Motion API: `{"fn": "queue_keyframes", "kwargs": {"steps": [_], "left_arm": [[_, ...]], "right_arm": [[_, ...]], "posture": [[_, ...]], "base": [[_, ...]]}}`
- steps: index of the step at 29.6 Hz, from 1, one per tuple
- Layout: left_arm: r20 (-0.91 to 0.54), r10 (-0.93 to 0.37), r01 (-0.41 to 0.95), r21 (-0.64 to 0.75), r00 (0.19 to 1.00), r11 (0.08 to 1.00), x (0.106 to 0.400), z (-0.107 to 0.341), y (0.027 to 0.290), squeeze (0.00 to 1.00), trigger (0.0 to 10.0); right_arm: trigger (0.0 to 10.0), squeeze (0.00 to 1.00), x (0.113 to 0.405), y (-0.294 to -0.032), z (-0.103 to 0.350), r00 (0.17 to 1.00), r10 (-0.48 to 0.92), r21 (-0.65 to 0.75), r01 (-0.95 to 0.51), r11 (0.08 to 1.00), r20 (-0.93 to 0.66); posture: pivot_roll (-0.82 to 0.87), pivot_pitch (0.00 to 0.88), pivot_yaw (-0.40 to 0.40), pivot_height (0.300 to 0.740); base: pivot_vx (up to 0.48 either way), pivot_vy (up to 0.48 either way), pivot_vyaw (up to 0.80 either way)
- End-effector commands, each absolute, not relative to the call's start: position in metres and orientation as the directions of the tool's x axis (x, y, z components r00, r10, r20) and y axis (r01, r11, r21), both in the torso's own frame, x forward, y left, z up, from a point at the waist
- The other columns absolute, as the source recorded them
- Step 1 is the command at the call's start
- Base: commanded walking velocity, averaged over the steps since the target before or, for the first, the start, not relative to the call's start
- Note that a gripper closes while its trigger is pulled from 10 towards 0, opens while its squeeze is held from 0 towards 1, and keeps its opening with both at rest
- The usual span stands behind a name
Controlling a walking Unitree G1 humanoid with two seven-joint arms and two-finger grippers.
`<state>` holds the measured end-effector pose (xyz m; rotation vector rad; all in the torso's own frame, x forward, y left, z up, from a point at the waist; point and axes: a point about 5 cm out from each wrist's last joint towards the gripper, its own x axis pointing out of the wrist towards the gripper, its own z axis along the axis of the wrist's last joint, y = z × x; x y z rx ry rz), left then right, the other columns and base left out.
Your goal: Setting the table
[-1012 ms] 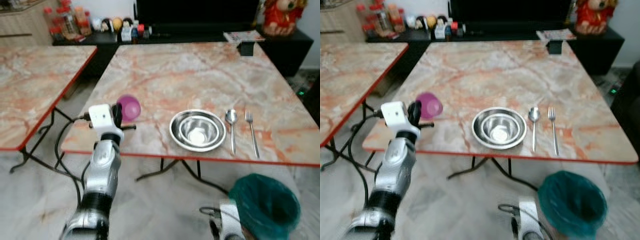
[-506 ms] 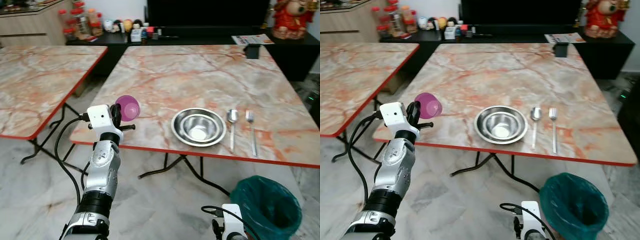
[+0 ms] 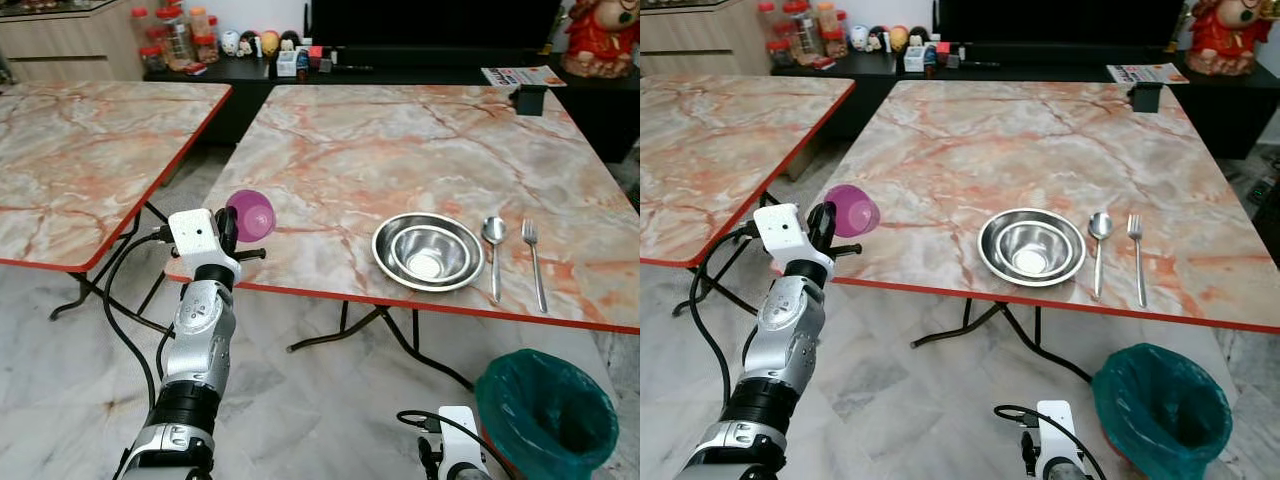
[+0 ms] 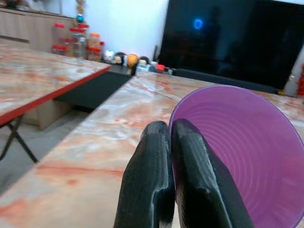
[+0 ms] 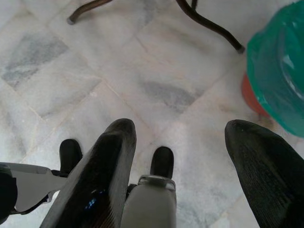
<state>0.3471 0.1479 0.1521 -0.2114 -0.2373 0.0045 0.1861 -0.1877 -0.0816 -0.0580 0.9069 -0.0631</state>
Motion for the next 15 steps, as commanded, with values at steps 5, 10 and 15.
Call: {"fn": "queue_keyframes", "kwargs": {"steps": [5,10,15], "left_arm": [[0.248,0.009,0.044,-0.206,0.969,0.978,0.3489,0.1585,0.1434,0.00,10.0],[0.250,0.007,0.047,-0.208,0.968,0.977,0.3488,0.1586,0.1431,0.00,10.0],[0.253,0.001,0.054,-0.210,0.968,0.976,0.3484,0.1591,0.1423,0.00,10.0]], "right_arm": [[10.0,0.00,0.1845,-0.1878,-0.0824,0.609,-0.077,-0.078,0.026,0.997,-0.789],[10.0,0.00,0.1842,-0.1878,-0.0827,0.605,-0.077,-0.079,0.023,0.997,-0.793],[10.0,0.00,0.1865,-0.1849,-0.0818,0.613,-0.063,-0.061,0.024,0.998,-0.787]], "posture": [[0.02,0.047,0.058,0.736],[0.02,0.048,0.056,0.736],[0.02,0.047,0.058,0.736]], "base": [[0.052,0.000,0.00],[0.262,0.000,0.00],[0.283,0.000,0.00]]}}
